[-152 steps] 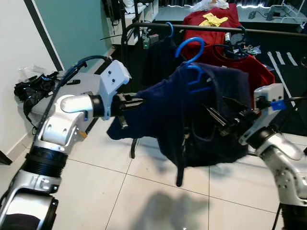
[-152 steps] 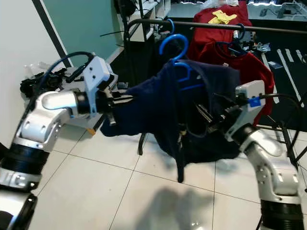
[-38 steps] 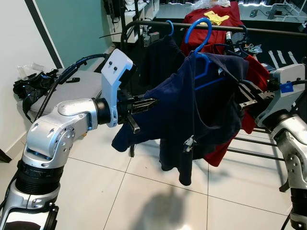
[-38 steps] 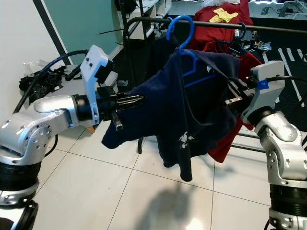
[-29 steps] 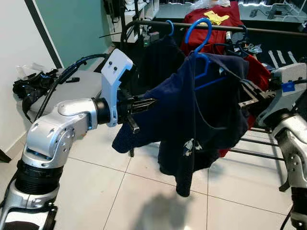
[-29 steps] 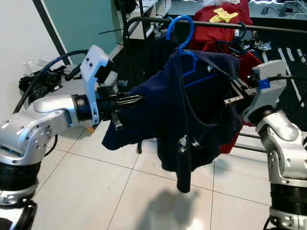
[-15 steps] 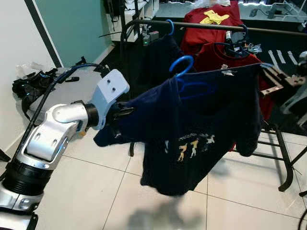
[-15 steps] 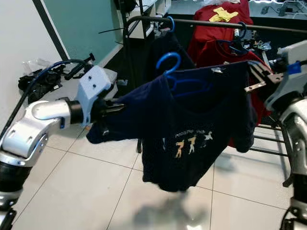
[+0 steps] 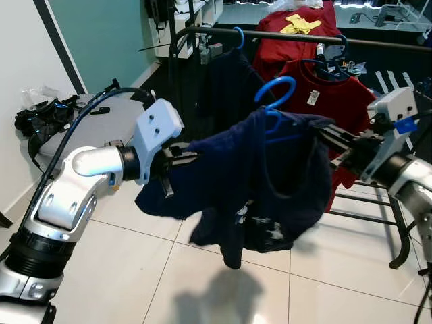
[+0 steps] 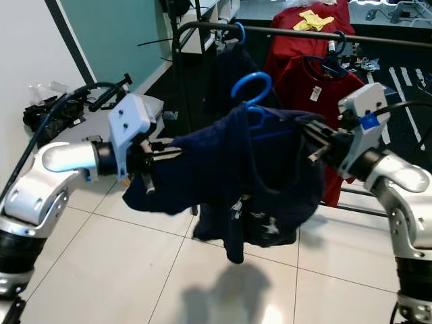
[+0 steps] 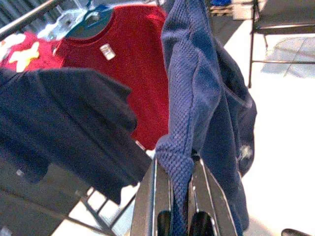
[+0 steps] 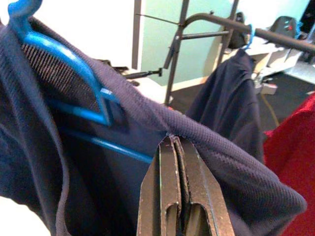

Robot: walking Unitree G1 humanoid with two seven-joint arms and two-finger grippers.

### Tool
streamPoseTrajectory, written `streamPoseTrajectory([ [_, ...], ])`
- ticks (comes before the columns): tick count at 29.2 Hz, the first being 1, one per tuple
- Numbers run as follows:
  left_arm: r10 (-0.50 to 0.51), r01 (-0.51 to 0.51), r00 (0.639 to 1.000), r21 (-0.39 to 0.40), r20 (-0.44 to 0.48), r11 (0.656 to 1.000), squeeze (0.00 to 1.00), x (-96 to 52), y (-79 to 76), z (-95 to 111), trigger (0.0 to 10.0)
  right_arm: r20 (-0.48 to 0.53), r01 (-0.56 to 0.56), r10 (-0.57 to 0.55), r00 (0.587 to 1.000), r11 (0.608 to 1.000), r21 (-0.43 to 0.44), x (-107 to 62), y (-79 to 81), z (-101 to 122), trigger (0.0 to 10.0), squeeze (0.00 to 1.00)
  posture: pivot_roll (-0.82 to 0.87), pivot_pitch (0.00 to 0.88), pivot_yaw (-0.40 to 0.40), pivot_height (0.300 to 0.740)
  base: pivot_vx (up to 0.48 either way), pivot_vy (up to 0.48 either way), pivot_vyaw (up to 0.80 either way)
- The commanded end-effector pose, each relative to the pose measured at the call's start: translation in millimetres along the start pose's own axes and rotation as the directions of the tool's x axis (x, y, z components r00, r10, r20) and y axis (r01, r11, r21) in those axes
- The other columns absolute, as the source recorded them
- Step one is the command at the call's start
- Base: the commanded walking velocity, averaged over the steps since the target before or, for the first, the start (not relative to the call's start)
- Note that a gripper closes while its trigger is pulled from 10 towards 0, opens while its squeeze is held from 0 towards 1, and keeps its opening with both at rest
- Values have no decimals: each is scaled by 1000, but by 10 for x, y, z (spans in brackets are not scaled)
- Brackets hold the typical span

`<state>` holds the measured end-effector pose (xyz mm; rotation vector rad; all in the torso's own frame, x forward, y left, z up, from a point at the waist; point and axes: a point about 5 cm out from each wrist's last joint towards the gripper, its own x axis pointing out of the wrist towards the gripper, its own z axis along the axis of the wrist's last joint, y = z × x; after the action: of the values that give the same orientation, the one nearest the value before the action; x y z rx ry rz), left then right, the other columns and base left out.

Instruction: Hang hanger

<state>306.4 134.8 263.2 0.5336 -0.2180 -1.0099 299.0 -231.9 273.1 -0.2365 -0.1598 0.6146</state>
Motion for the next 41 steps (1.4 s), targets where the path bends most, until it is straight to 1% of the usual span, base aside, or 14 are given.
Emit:
streamPoseTrajectory([
  [1,-28,29,1000,34,-14,999,0,-21,-28,-17,10000,30,-40,41,999,999,-4,19,49,80,0,0,7,115,29,740,0,0,0],
  [9,-124,146,980,135,-154,980,0,-107,-149,-284,10000,30,-48,49,998,998,-34,-41,-52,188,0,0,3,115,26,740,0,0,0],
  [11,-128,152,978,141,-162,978,0,-118,-151,-299,10000,29,-49,50,998,998,-35,-47,-56,194,0,0,3,115,26,740,0,0,0],
  [14,-159,183,975,148,-158,972,0,-231,-101,-282,10000,4,-52,52,999,998,-42,-132,-107,203,0,0,1,122,21,740,0,0,0],
  [20,-198,223,968,159,-154,962,0,-304,-73,-247,10000,-25,-78,77,997,996,-40,-184,-116,189,0,0,2,124,19,740,0,0,0],
  [23,-249,268,961,174,-123,947,0,-340,2,-138,10000,-102,-228,226,969,973,-12,-227,39,81,0,0,1,124,22,740,0,0,0],
  [25,-279,289,957,159,-82,944,0,-311,-23,-90,10000,-130,-305,304,944,952,7,-227,150,26,0,0,-1,124,24,740,0,0,0],
  [26,-279,289,957,159,-82,944,0,-311,-23,-90,10000,-130,-305,304,944,952,7,-227,150,26,0,0,-1,124,24,740,0,0,0],
  [27,-312,320,947,158,-70,934,0,-286,-74,-81,10000,-157,-374,373,914,927,23,-239,254,-11,0,0,-5,123,22,740,0,0,0],
  [29,-338,347,938,159,-82,924,0,-289,-108,-101,10000,-178,-410,409,895,911,34,-259,299,-31,0,0,-6,124,21,740,0,0,0],
  [33,-372,387,921,154,-117,909,0,-329,-118,-149,10000,-211,-438,436,875,898,38,-293,303,-59,0,0,-7,124,18,740,0,0,0],
  [36,-407,431,898,145,-168,891,0,-388,-107,-208,10000,-240,-455,450,860,890,41,-325,282,-78,0,0,-7,125,18,740,0,0,0],
  [38,-442,479,866,136,-232,867,0,-451,-97,-276,10000,-253,-471,465,848,881,42,-345,264,-69,0,0,-6,126,19,740,0,0,0],
  [41,-450,499,848,135,-281,856,0,-480,-71,-345,10000,-267,-497,491,829,866,53,-376,265,-67,0,0,-7,127,20,740,0,0,0],
])
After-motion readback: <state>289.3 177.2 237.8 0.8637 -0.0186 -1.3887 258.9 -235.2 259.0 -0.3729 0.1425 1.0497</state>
